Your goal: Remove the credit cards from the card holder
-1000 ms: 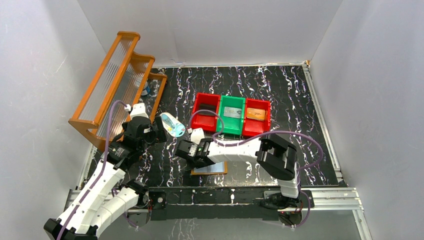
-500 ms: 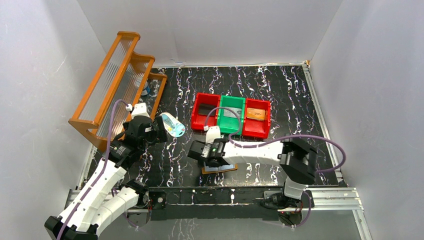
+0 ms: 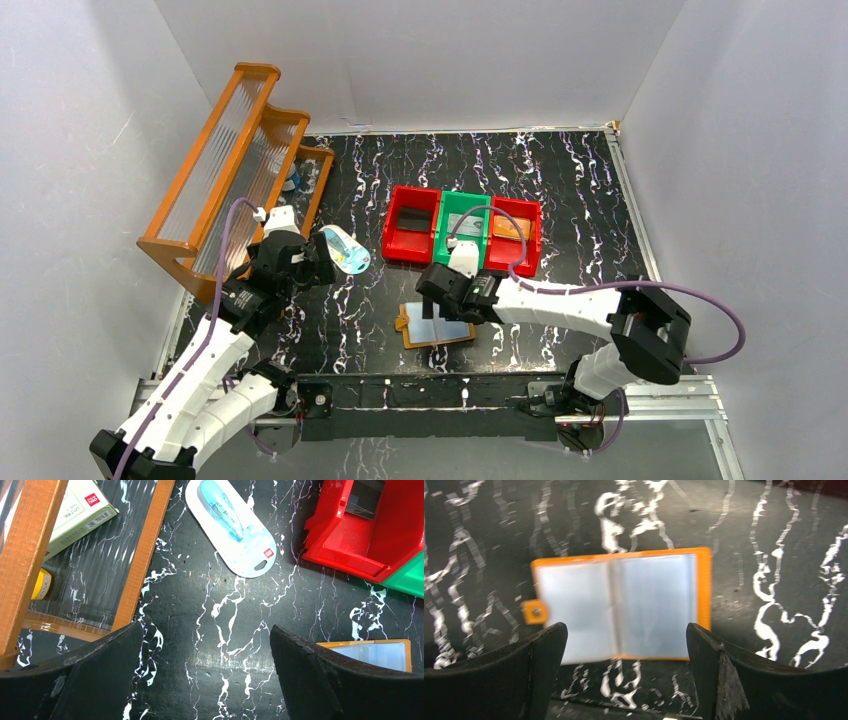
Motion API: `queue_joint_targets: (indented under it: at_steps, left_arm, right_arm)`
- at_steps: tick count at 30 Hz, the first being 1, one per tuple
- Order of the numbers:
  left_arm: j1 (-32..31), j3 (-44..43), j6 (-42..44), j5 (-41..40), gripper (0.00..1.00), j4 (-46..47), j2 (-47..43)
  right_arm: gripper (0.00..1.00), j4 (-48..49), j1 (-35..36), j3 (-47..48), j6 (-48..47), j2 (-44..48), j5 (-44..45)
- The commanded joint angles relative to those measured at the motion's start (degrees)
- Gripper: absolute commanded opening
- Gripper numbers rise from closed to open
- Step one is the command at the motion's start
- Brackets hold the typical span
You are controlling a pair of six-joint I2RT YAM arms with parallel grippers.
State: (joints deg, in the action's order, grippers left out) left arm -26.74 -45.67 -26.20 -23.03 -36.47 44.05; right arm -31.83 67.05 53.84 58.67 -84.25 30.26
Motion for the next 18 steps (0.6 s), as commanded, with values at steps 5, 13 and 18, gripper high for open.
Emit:
queue_joint_targets:
  at_steps: [5, 13, 18]
  left_arm:
    - [0.28, -0.44, 0.14, -0.09, 0.98, 0.08, -0.02]
    - [0.28, -0.43, 0.22, 0.01, 0.98, 0.07, 0.11]
    - [0.29, -0.41, 0.27, -0.01, 0.98, 0.06, 0.04]
  right_arm:
    - [0.97, 2.67, -2.1, -0.45, -3.44, -4.96, -4.55]
    - [0.93, 0.82, -2.09, 1.04, -3.92, -11.57, -6.18]
    - [0.75, -2.35, -0.94, 3.25, -2.6, -15.08, -4.78]
